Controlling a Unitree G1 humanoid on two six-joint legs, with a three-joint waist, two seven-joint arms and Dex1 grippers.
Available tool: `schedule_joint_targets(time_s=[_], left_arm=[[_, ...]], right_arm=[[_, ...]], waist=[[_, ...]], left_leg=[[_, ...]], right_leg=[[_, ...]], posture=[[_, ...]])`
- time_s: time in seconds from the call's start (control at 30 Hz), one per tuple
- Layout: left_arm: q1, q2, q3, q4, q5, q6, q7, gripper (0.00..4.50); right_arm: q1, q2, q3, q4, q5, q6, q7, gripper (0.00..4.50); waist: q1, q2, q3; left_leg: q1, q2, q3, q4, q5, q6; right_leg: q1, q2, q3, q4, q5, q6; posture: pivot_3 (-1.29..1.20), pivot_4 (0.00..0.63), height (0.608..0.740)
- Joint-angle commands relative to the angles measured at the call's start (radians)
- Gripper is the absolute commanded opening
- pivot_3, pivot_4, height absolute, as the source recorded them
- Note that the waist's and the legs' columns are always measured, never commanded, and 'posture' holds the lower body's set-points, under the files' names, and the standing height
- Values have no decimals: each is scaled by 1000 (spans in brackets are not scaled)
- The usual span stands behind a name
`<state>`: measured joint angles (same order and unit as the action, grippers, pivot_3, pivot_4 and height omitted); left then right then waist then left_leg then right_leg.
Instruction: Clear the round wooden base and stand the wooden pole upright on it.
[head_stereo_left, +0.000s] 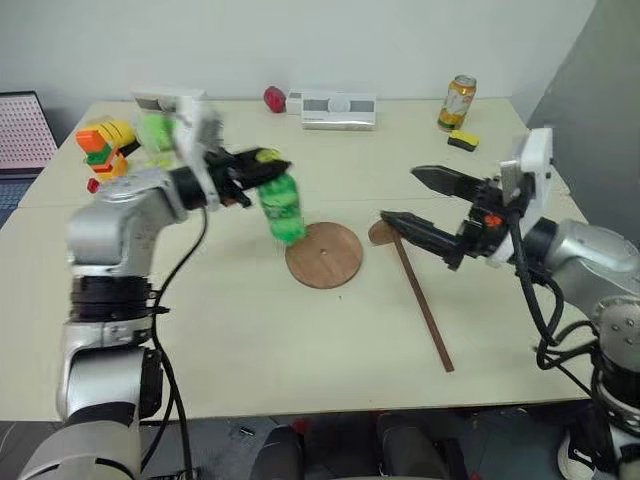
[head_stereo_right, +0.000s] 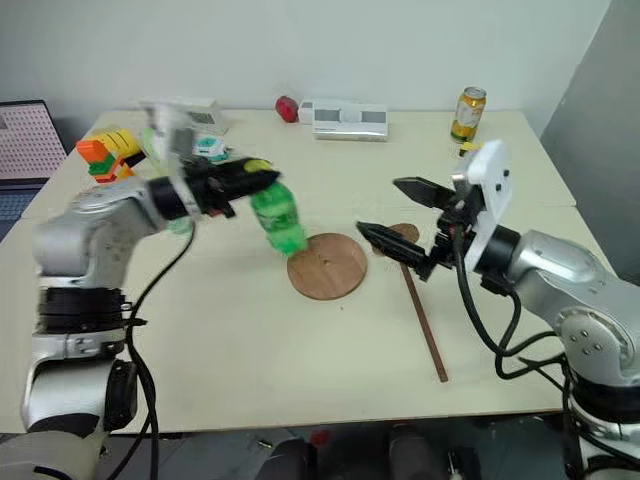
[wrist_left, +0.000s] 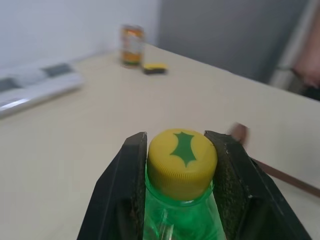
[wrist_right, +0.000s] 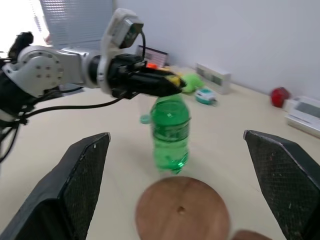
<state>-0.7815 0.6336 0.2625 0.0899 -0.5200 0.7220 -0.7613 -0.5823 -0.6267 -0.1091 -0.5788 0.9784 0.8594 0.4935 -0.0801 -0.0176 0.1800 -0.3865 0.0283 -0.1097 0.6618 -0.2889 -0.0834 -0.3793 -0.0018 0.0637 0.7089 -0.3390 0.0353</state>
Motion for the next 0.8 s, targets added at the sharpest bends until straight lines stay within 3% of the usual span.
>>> schedule_joint_targets(time_s=[0.03,0.2,0.33,0.47,0.8], left_arm=[[79,5,206,-158,-7,2,220,1440],[206,6,354,-216,49,-59,412,1440],[234,31,389,-134,137,-158,524,1440],[203,59,358,44,192,-283,532,1440],[-70,91,270,597,263,-533,538,1440]], right_arm=[[-53,12,38,23,42,8,68,4500],[-104,1,73,89,20,0,155,4500],[-154,11,97,143,-3,-12,204,4500],[-182,32,116,162,-23,-14,224,4500],[-161,29,76,107,-19,19,145,4500]], waist=[[0,0,0],[4,-1,0],[19,-6,2],[36,-6,2],[48,-10,0]], left_leg=[[0,0,0,0,0,-1],[-1,-1,0,0,1,-2],[-2,-1,-1,1,1,-2],[-4,-1,-1,1,1,-2],[-12,-3,-3,3,2,-4]], right_leg=[[0,-1,0,0,0,0],[0,-2,0,-1,0,0],[-1,-2,-1,-1,0,0],[-1,-3,-2,-2,0,0],[-10,-3,-5,1,0,0]], posture=[[0,150,740],[0,150,740],[0,150,740],[0,150,740],[0,150,740]])
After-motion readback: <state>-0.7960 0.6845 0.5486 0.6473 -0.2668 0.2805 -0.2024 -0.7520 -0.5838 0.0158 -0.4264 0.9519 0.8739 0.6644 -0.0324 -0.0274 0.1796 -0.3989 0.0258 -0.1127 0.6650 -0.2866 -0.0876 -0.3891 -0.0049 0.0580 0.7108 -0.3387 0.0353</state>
